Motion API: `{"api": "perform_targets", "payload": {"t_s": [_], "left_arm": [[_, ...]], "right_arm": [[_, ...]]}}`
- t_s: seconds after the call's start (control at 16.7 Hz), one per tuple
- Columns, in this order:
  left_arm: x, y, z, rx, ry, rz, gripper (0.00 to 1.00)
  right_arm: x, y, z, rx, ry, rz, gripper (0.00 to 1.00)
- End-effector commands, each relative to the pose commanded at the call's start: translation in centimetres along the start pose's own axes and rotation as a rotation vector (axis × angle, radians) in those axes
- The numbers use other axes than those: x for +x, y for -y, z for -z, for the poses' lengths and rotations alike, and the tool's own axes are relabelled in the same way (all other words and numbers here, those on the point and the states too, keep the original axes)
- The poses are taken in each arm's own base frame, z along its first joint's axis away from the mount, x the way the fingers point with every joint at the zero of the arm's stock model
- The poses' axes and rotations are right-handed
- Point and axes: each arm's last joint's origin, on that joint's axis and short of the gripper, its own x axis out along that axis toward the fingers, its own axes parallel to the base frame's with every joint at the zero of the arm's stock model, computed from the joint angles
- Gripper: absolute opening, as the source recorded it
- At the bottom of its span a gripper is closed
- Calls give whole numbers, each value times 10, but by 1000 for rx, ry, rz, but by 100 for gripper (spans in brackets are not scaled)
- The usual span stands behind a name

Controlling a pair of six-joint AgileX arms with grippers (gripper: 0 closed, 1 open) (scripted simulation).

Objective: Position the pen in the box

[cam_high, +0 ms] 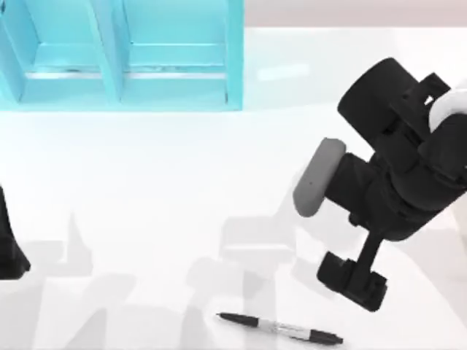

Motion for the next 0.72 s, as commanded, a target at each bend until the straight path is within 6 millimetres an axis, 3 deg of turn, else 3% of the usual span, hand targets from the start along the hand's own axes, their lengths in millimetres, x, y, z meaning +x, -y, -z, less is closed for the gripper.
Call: {"api": "perform_targets", "payload": {"t_s": [0.36, 0.72], "left_arm": [[0, 0, 0, 0, 0, 0, 100], [0, 0, 0, 0, 0, 0, 100]], "right_arm": [[41, -22, -49, -175, -209, -136, 100], [55, -31, -62, -228, -270, -170, 100]]}}
